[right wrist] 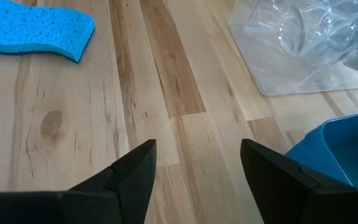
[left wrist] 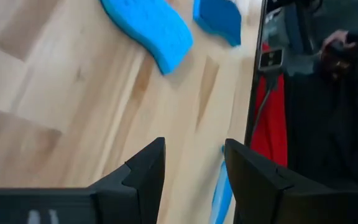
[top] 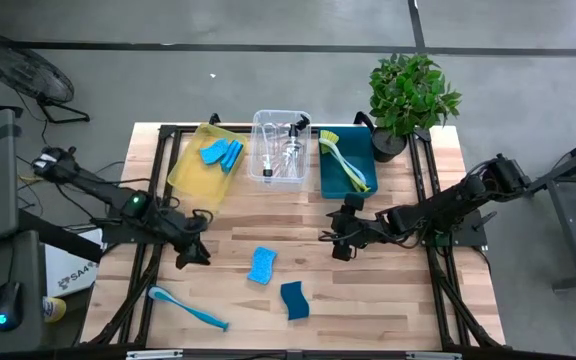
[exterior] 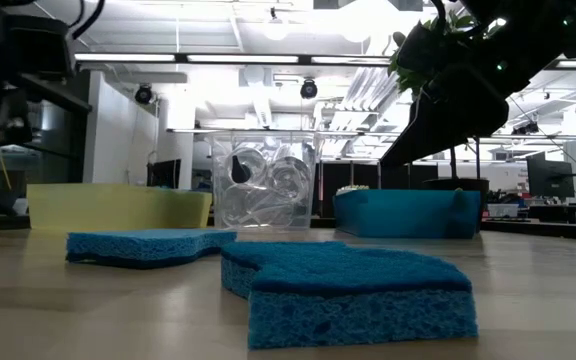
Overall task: Pick & Place Kitchen Sink Supplies
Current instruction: Put the blue dish brush into the blue bin
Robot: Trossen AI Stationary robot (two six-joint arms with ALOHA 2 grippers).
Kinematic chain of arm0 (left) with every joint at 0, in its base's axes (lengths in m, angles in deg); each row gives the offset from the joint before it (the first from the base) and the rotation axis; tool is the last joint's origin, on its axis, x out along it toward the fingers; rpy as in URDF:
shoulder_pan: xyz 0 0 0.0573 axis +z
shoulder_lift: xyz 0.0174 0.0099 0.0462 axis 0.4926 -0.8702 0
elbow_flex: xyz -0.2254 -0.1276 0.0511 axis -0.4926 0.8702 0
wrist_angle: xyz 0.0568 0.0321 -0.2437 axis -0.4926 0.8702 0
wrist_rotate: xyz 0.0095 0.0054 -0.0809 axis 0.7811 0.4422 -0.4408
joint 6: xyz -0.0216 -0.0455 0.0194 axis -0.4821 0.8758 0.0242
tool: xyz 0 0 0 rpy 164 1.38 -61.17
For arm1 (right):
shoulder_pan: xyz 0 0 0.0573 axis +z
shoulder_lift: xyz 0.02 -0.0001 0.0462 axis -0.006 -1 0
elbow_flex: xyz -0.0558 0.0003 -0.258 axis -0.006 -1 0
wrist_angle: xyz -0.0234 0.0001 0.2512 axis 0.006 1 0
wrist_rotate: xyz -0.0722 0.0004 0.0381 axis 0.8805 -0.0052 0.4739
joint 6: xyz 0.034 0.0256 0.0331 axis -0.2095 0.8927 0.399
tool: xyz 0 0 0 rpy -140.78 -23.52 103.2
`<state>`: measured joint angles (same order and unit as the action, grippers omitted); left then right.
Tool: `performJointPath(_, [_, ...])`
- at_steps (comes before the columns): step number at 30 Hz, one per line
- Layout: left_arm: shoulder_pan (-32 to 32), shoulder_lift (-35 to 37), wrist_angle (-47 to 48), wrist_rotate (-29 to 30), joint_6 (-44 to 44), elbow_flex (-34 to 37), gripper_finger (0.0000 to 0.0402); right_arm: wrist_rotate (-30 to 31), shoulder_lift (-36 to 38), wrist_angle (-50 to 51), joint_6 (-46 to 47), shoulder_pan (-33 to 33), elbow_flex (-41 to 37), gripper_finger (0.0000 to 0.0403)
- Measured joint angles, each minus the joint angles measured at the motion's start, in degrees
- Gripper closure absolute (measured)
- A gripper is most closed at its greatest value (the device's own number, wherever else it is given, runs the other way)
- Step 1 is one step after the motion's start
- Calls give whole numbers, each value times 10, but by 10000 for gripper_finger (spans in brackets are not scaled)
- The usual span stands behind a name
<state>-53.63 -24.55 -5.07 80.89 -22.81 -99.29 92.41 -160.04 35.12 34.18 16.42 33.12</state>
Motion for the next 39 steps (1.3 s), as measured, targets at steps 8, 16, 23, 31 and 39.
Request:
performJointPath(8, [-90,-61,1,-6,106,0,239,-3,0,0,6,0,0,176])
performJointPath(16, [-151,-116,-42,-24,184,0,268,-4,0,-1,7,0,0,176])
performJointPath(23, [-177,-165,-79,-11,195,-40,296,-4,0,-7,11,0,0,176])
performJointPath(31, [-180,-273,57,-7,121,-169,316,-5,0,-9,10,0,0,176])
performJointPath(39, [-180,-386,220,-36,-34,-285,332,-7,0,-9,10,0,0,176])
